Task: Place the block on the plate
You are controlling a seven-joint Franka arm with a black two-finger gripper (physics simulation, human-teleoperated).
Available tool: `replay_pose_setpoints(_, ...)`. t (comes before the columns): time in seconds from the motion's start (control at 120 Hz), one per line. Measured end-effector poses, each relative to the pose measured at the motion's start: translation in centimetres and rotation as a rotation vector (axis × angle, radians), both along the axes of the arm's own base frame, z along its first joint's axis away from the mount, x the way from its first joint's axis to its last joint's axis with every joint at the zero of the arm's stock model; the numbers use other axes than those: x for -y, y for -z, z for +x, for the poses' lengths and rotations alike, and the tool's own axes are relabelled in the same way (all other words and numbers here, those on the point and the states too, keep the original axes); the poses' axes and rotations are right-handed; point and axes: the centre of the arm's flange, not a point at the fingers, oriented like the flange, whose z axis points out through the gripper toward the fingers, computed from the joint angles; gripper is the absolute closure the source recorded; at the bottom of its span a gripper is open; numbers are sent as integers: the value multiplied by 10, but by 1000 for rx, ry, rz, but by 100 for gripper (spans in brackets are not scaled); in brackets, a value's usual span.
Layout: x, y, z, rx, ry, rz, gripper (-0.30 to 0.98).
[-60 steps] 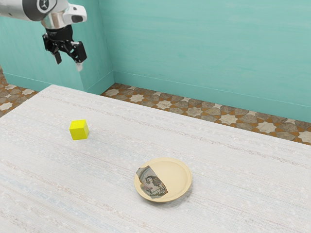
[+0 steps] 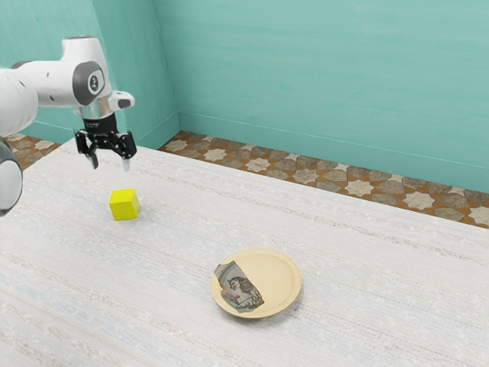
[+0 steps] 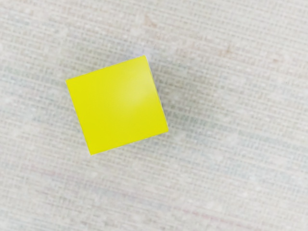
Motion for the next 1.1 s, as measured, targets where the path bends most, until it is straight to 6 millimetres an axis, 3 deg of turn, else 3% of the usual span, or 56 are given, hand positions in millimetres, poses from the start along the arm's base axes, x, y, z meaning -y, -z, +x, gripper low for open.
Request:
replay_pose_setpoints(0.225,-22,52,7,0,-68,-25,0)
replay_pose_setpoints(0.683,-48,96,25,53,-183,-32,0)
replay_pose_setpoints(1.1,-46,135,30,27,-261,-68,0)
